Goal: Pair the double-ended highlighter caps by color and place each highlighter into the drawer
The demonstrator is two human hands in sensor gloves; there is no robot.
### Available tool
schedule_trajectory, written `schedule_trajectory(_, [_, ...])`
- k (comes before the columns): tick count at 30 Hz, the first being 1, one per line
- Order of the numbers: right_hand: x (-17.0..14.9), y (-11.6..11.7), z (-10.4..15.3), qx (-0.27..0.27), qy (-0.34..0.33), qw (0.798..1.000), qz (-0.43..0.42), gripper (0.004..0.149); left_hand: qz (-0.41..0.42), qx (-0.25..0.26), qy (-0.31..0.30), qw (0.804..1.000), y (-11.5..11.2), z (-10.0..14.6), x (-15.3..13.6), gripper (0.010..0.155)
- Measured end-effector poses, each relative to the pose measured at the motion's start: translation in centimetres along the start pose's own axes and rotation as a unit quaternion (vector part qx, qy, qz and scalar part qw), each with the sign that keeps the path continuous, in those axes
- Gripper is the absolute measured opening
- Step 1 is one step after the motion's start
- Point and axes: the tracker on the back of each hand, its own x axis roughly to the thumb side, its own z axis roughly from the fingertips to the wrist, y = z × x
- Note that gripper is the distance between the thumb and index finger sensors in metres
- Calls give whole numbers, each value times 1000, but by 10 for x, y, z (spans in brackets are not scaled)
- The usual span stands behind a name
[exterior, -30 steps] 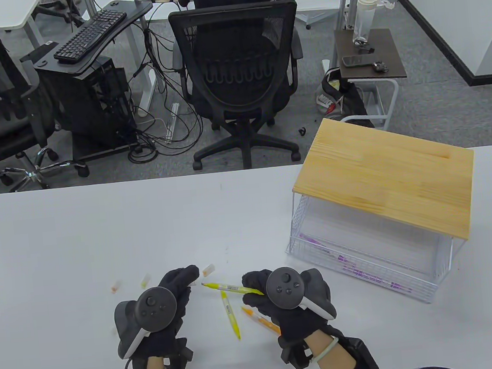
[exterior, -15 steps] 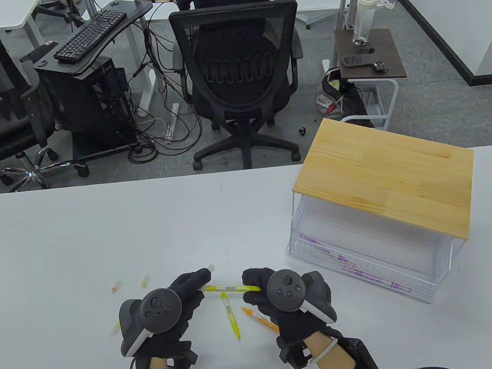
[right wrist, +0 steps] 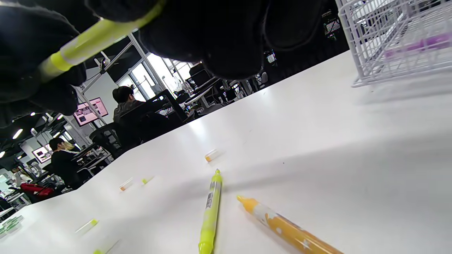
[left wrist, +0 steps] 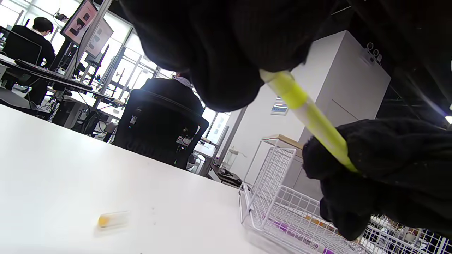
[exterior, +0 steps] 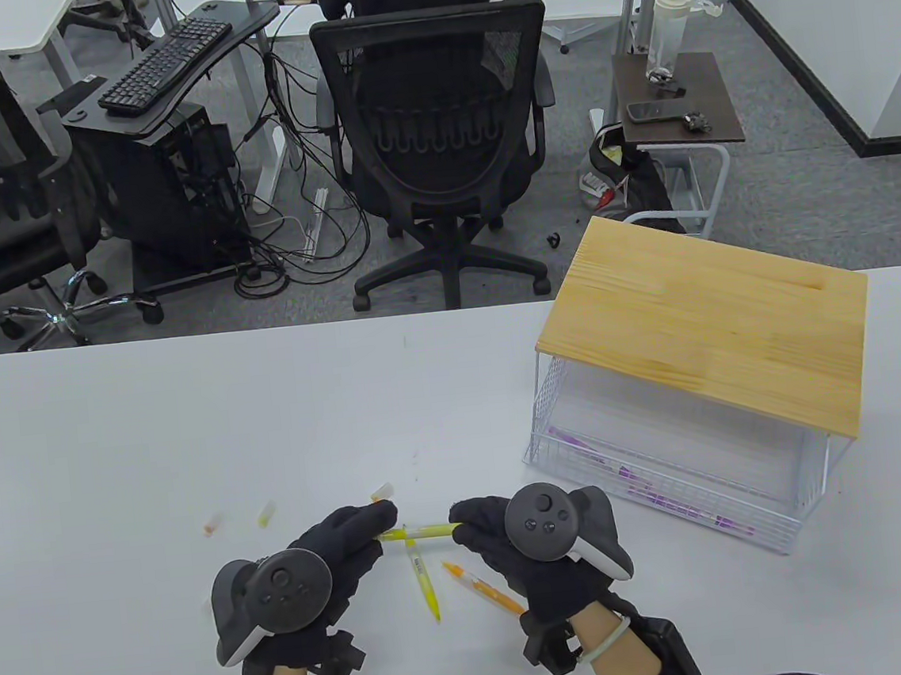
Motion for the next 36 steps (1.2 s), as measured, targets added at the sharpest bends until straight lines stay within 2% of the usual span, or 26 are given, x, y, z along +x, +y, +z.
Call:
schedule_trajectory(4, [10,15,-1,-29,13,996,82,47,-43,-15,9,999,-12,-6,9,49])
schedule_trajectory(7, [24,24,1,-17,-11,996,87,50,-44,-37,-11,998,-20,-9,20,49])
schedule_trajectory(9, [33,26,5,-20,-24,995,90,50,-45,-45,-21,998,-23,-11,25,49])
schedule_trajectory(12, [39,25,9,-63,-18,989,133,47,-49,-47,-27,997,-23,-10,29,50])
schedule_trajectory(14, [39,24,10,-71,-15,987,145,46,-44,-50,-24,997,-24,-11,28,50])
schedule_trajectory(19, [29,16,8,-80,10,989,124,45,-94,-33,32,994,-20,-7,9,57])
schedule_trajectory(21, [23,9,7,-73,13,993,94,46,-118,-45,70,990,-17,-5,-3,59])
schedule_trajectory(26, [10,-6,5,-29,1,1000,-5,45,-164,-92,154,970,-17,-3,-31,61])
schedule_trajectory(30, [4,-12,5,-39,3,999,-18,48,-200,-142,209,947,-30,-4,-49,63])
schedule_trajectory(36, [1,-17,6,-29,-7,998,-47,48,-271,-237,278,891,-56,-7,-67,65])
